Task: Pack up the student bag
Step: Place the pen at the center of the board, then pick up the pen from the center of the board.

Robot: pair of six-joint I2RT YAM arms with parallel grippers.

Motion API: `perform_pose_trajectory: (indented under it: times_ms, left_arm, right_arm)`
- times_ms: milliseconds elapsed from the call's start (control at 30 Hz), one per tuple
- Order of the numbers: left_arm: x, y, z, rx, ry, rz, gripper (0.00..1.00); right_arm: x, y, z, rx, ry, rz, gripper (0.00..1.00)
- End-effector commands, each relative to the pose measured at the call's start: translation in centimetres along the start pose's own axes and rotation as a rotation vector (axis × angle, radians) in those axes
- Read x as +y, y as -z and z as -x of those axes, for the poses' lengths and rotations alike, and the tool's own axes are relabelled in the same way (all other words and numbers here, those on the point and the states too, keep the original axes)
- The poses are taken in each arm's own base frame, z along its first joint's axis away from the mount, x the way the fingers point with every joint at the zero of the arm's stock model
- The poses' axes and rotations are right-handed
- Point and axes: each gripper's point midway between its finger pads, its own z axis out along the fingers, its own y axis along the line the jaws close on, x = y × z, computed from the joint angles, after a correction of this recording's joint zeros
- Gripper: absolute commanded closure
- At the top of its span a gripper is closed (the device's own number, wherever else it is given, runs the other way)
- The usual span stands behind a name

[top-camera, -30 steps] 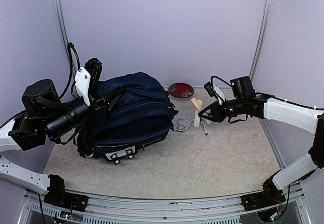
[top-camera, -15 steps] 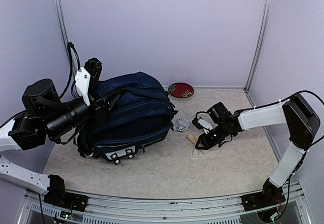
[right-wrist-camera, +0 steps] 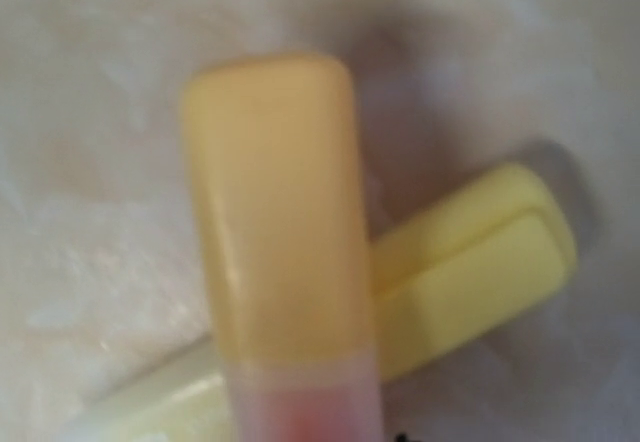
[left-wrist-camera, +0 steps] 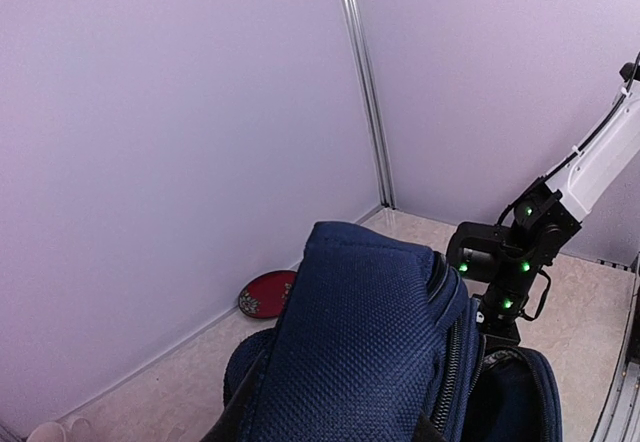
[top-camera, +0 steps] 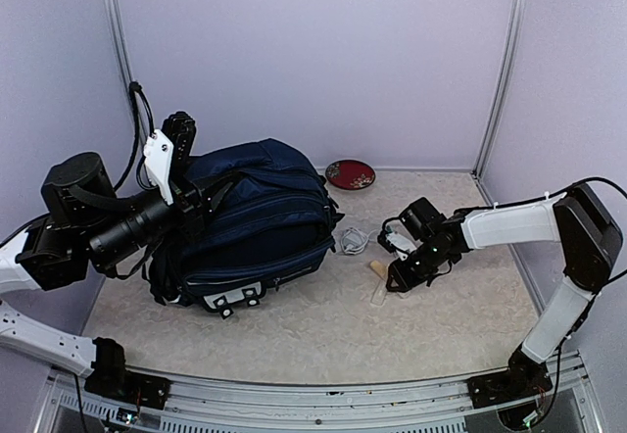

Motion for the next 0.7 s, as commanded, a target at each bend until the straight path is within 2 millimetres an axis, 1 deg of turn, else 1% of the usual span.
perform_pose_trajectory:
  times_ms: [0, 167, 300, 367, 400, 467, 500, 533, 600, 667]
  left_arm:
    - [2.2, 1.5, 5.0, -0.171, 0.130, 0.046, 1.00]
    - [2.4, 1.6, 5.1, -0.175, 0.131, 0.048, 1.00]
    - [2.4, 1.7, 5.0, -0.173, 0.135, 0.048, 1.00]
    - [2.5, 1.8, 5.0, -0.174, 0.136, 0.048, 1.00]
    - [2.5, 1.8, 5.0, -0.175, 0.137, 0.049, 1.00]
    - [2.6, 1.9, 5.1, -0.177, 0.138, 0.051, 1.00]
    - [2.6, 1.9, 5.2, -0.178, 0.137, 0.052, 1.00]
    - [2.6, 1.9, 5.2, -0.179, 0.138, 0.051, 1.00]
    - [2.6, 1.8, 5.2, -0.178, 0.136, 0.052, 1.00]
    - [2.5, 1.7, 5.1, -0.175, 0.134, 0.052, 1.00]
  right_arm:
    - [-0.8, 0.7, -1.8, 0.056, -0.016, -0.054, 0.67]
    - [-1.4, 0.2, -2.0, 0.072, -0.009, -0.088, 0.66]
    - [-1.8, -0.7, -1.8, 0.074, 0.008, -0.100, 0.65]
    - [-1.6, -0.9, -1.6, 0.066, 0.017, -0.087, 0.69]
    - [-1.3, -1.0, -1.5, 0.061, 0.024, -0.075, 0.73]
    - [-1.1, -0.9, -1.4, 0.055, 0.051, -0.065, 0.85]
    - [-1.1, -0.7, -1.3, 0.052, 0.060, -0.072, 0.88]
    - [-1.2, -0.5, -1.3, 0.049, 0.065, -0.080, 0.91]
    - [-1.3, 0.4, -1.1, 0.031, 0.068, -0.098, 0.94]
    - [-1.5, 1.7, -0.4, 0.000, 0.065, -0.118, 0.96]
